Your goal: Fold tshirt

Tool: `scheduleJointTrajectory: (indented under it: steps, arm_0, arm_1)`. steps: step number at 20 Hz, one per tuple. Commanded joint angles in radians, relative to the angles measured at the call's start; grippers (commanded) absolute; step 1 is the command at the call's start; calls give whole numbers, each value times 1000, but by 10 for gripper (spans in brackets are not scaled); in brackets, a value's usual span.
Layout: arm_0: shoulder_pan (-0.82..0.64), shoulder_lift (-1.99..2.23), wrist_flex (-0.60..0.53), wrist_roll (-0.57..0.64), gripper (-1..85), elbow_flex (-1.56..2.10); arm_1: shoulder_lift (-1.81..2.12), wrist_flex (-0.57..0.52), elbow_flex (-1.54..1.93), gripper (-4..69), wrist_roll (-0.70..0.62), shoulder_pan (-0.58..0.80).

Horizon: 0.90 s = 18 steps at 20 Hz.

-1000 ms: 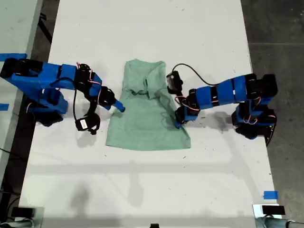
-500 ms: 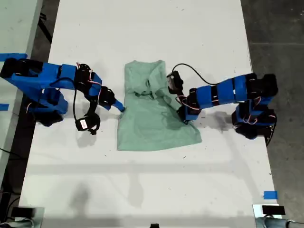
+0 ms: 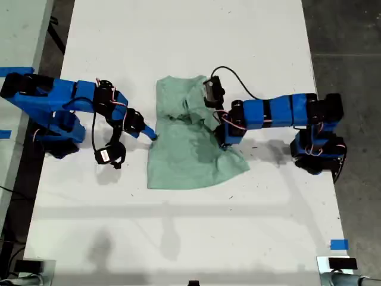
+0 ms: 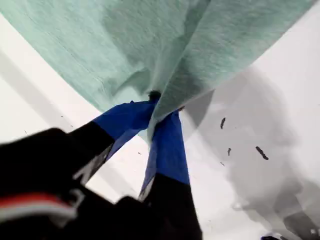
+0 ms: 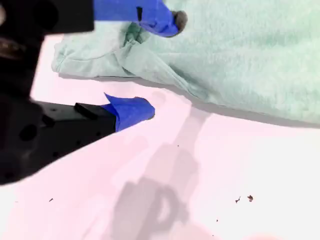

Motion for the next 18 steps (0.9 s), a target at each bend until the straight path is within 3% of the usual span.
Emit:
scheduleJointTrajectory:
  steps: [1, 5, 6, 7, 9, 14, 18]
  arm_0:
    - [14, 54, -15, -12, 230, -9]
    - [20, 54, -12, -15, 228, -11]
    - [20, 54, -12, -15, 228, -11]
    - [20, 54, -12, -15, 228, -11]
    - [20, 54, -12, -15, 228, -12]
    - [21, 55, -12, -21, 227, -21]
    - [28, 77, -12, -32, 225, -23]
  arm_1:
    - [-155, 61, -314, 6, 43, -37]
    - [-359, -29, -476, 3, 118, -63]
    - [-382, -69, -477, 34, 130, -66]
    - [-394, -107, -483, 186, 123, -74]
    - [-402, -114, -511, 330, 110, -80]
    - [-348, 58, -658, 290, 87, -64]
    - [-179, 109, -666, 273, 43, -23]
